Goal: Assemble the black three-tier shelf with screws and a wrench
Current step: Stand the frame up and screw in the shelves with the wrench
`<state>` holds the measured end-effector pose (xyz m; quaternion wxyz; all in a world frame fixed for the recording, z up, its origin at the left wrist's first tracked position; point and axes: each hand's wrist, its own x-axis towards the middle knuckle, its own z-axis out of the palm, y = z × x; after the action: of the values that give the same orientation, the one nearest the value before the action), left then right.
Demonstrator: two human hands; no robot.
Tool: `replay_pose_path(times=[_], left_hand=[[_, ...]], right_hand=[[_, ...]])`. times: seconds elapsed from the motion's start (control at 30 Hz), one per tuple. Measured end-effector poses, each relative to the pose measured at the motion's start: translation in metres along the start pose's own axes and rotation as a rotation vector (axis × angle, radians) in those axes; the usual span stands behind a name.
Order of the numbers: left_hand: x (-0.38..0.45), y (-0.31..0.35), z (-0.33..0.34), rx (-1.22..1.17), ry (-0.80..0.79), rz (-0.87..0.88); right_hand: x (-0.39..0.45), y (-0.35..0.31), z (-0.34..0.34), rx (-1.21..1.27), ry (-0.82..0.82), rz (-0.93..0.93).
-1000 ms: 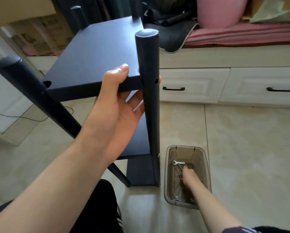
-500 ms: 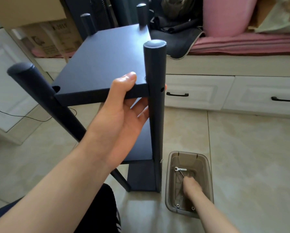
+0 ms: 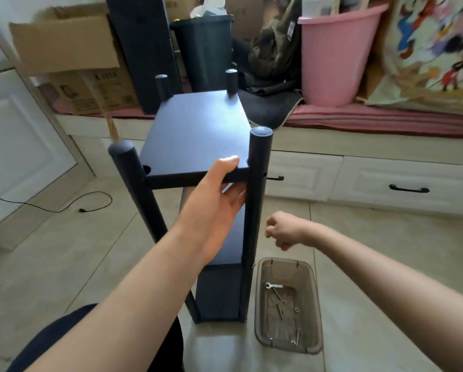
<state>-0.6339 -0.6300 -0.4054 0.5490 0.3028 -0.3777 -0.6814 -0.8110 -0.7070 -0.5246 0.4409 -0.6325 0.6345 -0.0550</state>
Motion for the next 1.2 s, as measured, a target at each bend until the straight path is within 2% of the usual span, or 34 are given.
replay_pose_path(times=[0.13, 0.2, 0.27, 0.4, 0.57, 0.7, 0.97, 1.13, 1.2], left_hand=[[-0.006, 0.005, -0.001, 0.024, 0.015, -0.047], [-0.011, 0.009, -0.002, 0.019, 0.028, -0.091], [-0.015, 0.012, -0.003, 0.024, 0.031, -0.118], [-0.021, 0.017, -0.006, 0.078, -0.022, -0.149], [-0.021, 0.018, -0.011, 0.151, -0.007, -0.116], [-0.019, 0.019, -0.014, 0.222, -0.022, -0.092], [-0.015, 0.019, -0.013, 0.233, 0.118, -0.073], [-0.017, 0.037, -0.041, 0.256, 0.168, -0.100], [-0.017, 0.048, -0.057, 0.240, 0.226, -0.117]], right_hand=[[-0.067, -0.072, -0.050, 0.534, 0.096, -0.277], [-0.086, -0.096, -0.059, 0.741, 0.148, -0.296], [-0.098, -0.109, -0.058, 0.836, 0.140, -0.258], [-0.108, -0.120, -0.044, 0.920, 0.095, -0.174], [-0.108, -0.131, -0.034, 0.908, 0.217, -0.188], [-0.105, -0.134, -0.033, 0.929, 0.232, -0.192], [-0.101, -0.136, -0.029, 0.996, 0.235, -0.195], [-0.097, -0.133, -0.026, 0.982, 0.047, -0.208], [-0.090, -0.129, -0.034, 0.954, 0.049, -0.178]])
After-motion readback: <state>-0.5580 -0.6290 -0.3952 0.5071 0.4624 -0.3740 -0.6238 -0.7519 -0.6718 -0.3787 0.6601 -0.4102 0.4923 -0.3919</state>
